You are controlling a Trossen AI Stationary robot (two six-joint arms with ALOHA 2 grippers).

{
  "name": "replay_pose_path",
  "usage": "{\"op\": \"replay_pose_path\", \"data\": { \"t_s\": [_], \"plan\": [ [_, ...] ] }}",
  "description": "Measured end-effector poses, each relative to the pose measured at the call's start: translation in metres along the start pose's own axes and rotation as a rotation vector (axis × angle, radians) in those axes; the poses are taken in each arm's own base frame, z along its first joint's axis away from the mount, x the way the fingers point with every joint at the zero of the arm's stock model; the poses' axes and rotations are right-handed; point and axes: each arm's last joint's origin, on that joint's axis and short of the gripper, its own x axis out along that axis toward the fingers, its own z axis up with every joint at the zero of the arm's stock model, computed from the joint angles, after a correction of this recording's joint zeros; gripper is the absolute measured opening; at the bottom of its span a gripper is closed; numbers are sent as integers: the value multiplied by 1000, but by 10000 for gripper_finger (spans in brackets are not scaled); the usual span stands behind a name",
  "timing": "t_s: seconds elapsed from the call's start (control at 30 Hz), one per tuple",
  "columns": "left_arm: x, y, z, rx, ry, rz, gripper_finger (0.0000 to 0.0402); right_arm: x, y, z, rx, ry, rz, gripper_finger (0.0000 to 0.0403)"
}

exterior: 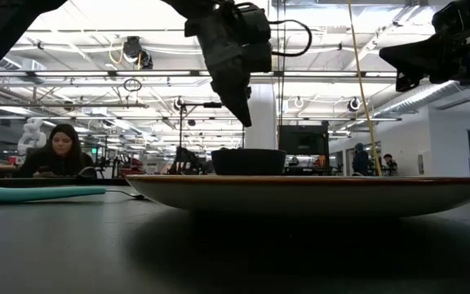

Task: Pick and place plate/cup/fork/spoon on tray
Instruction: Put the black bowl on the yellow plate

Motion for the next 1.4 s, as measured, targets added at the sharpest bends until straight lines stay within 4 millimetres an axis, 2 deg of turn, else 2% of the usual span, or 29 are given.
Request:
{"op": "replay_pose_path", "data": {
  "t_s": [0.2, 0.4, 0.57, 0.7, 1.1, 1.23, 1.4],
  "plan": [
    [2, -9, 3, 33, 13, 38, 141, 0, 0, 0, 0, 1, 0, 0],
    [1, -3, 5, 2, -12, 65, 217, 0, 0, 0, 1, 1, 0, 0],
    [-1, 6, 2, -38, -13, 74, 255, 0, 0, 0, 1, 1, 0, 0],
    [-2, 11, -3, -58, 6, 73, 268, 0, 0, 0, 1, 1, 0, 0],
    [-3, 18, -7, -71, 18, 75, 269, 0, 0, 0, 1, 1, 0, 0],
    [4, 22, -11, -56, 52, 63, 269, 0, 0, 0, 1, 1, 0, 0],
    [23, 36, -19, -83, 101, 48, 269, 0, 0, 0, 9, 2, 1, 0]
  ]
}}
